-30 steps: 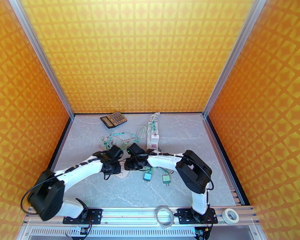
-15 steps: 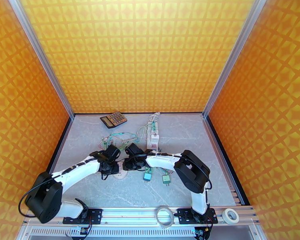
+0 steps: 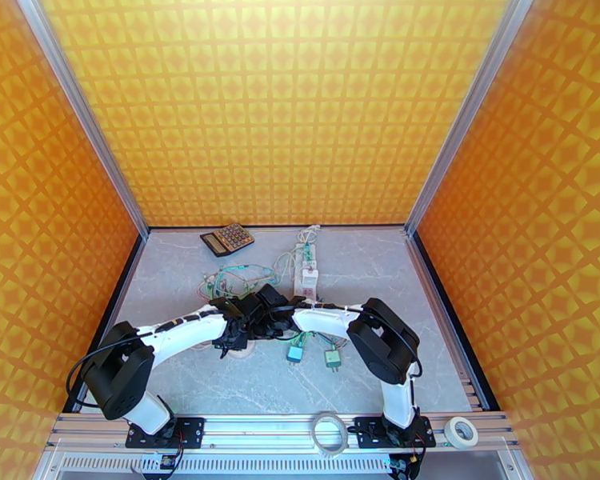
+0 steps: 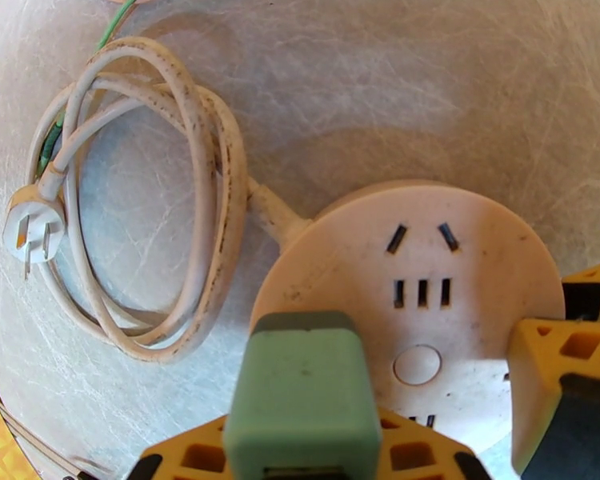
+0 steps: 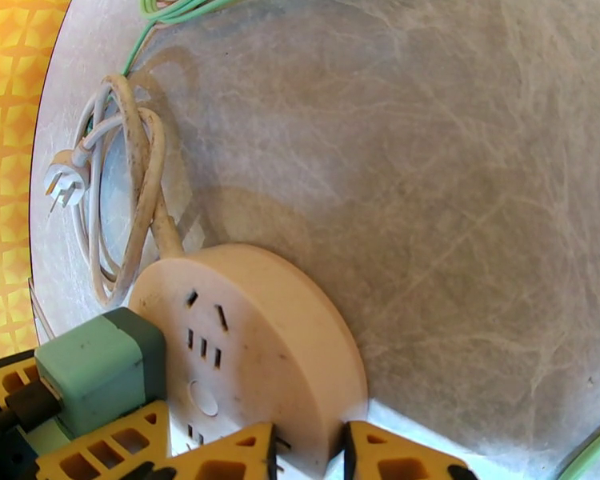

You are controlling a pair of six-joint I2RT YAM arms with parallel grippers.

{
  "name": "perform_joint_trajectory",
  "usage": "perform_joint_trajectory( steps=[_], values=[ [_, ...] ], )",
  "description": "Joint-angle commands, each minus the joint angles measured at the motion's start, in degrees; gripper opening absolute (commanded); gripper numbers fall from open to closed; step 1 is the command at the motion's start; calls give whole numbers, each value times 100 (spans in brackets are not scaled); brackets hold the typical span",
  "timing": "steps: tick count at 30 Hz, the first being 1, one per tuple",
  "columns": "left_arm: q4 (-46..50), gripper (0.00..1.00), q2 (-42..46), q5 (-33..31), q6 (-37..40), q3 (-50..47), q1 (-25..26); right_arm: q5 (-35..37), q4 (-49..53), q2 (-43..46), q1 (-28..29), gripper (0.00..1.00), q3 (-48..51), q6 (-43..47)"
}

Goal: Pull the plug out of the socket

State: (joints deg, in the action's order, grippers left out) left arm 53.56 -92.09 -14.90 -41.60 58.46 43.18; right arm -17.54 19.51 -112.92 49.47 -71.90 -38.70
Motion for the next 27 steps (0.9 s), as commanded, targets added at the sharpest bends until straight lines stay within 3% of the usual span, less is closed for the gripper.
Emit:
perform_joint_trajectory(
  steps=[1, 13, 24, 27],
  values=[
    [-641, 0, 264, 870, 83, 26, 130, 726, 950, -717, 202, 25, 396, 96],
    [-1355, 0, 1681, 2002, -190, -868, -1177, 708, 923, -718, 203, 25, 448, 94],
    [-1161, 0, 1617, 1996, -51, -826, -1217, 699, 893, -674, 199, 25, 445, 73],
    [-889, 0, 1648, 1748, 57, -705, -1237, 717, 896, -652, 203, 25, 432, 73]
  ],
)
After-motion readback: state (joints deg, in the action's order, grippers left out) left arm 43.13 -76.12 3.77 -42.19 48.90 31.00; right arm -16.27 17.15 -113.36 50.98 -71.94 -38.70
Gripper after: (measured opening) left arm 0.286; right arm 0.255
